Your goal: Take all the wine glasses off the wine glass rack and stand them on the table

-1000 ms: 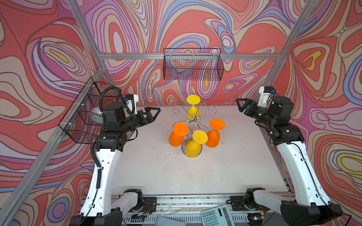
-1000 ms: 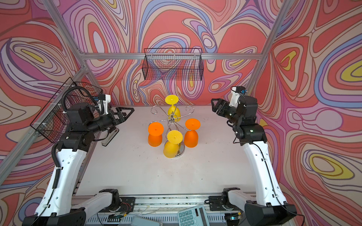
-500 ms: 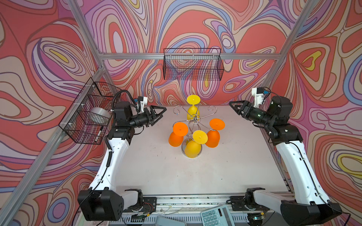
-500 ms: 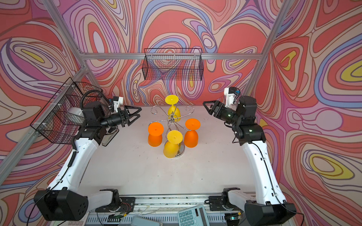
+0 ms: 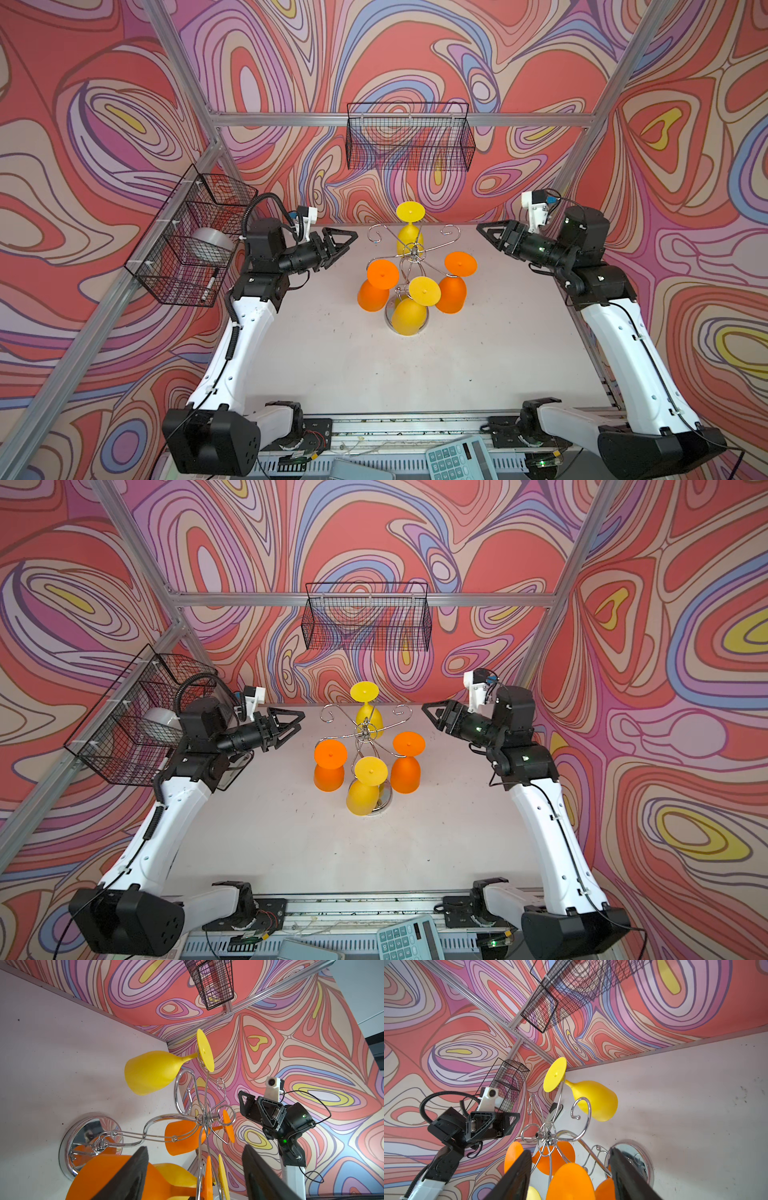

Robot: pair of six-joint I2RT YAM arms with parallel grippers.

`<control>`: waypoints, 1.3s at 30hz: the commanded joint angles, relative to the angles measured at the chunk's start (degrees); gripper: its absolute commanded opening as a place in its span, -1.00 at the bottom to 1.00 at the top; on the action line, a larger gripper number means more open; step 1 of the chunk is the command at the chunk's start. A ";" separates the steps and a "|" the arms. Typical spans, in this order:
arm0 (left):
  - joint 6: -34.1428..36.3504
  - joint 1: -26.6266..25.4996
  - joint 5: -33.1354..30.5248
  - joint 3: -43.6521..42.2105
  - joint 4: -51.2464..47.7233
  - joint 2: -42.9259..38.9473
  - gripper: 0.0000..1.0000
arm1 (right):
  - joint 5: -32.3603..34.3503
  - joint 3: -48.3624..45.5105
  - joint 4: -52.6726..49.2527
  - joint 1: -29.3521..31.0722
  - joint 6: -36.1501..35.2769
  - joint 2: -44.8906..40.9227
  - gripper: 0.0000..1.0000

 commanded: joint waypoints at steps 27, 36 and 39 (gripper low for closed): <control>1.39 -6.99 -7.49 -1.22 9.77 3.34 0.19 | 1.83 -2.81 -2.27 1.63 0.21 1.42 0.13; -2.90 -6.99 -6.72 -1.33 17.03 6.49 0.03 | 1.09 -3.00 -1.23 1.68 0.29 1.29 0.13; -1.76 -7.06 -7.32 -1.31 15.95 5.42 0.02 | 0.56 -2.88 -1.97 1.66 0.12 1.20 0.11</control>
